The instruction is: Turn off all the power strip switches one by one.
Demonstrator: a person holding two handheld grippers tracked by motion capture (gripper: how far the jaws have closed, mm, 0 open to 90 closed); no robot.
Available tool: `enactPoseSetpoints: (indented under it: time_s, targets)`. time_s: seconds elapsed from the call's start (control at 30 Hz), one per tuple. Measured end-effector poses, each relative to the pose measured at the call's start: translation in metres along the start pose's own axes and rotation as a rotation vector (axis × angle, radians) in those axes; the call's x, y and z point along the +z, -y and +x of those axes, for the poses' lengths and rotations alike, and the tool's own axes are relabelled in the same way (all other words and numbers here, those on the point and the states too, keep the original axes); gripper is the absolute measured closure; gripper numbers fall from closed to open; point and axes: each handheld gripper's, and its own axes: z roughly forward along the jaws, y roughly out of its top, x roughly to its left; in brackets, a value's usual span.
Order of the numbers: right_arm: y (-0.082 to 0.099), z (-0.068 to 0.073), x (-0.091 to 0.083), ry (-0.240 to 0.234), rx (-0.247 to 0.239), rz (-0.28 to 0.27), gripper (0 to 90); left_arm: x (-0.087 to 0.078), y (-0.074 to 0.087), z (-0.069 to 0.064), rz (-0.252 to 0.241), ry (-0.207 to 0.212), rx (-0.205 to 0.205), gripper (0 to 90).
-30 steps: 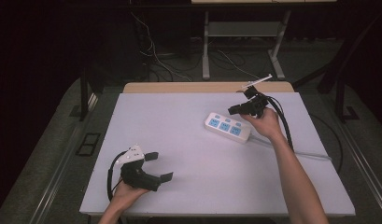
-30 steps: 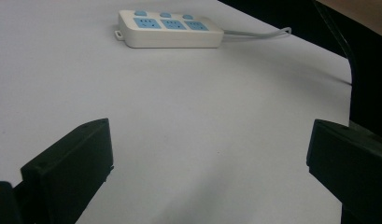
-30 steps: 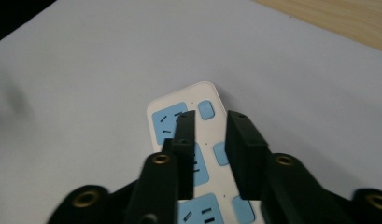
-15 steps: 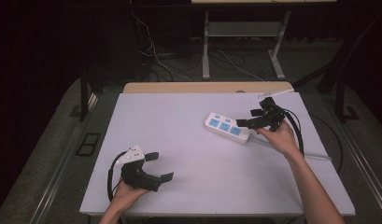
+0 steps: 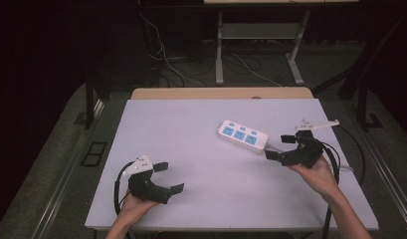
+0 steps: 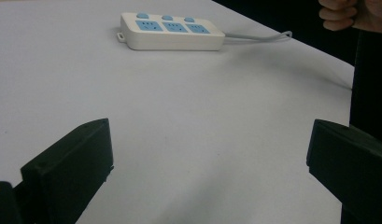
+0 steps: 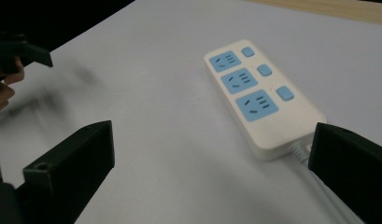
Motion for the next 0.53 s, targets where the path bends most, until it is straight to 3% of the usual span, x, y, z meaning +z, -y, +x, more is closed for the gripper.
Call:
enactPoseSetpoints:
  time_s: [0.4, 0.53]
  targets:
    - [0.059, 0.011, -0.019, 0.024, 0.032, -0.058, 0.1, -0.001, 0.000, 0.002, 0.001, -0.011, -0.006, 0.0]
    - [0.072, 0.013, -0.021, 0.028, 0.046, -0.046, 0.1, -0.001, 0.000, 0.002, 0.001, -0.013, -0.006, 0.0]
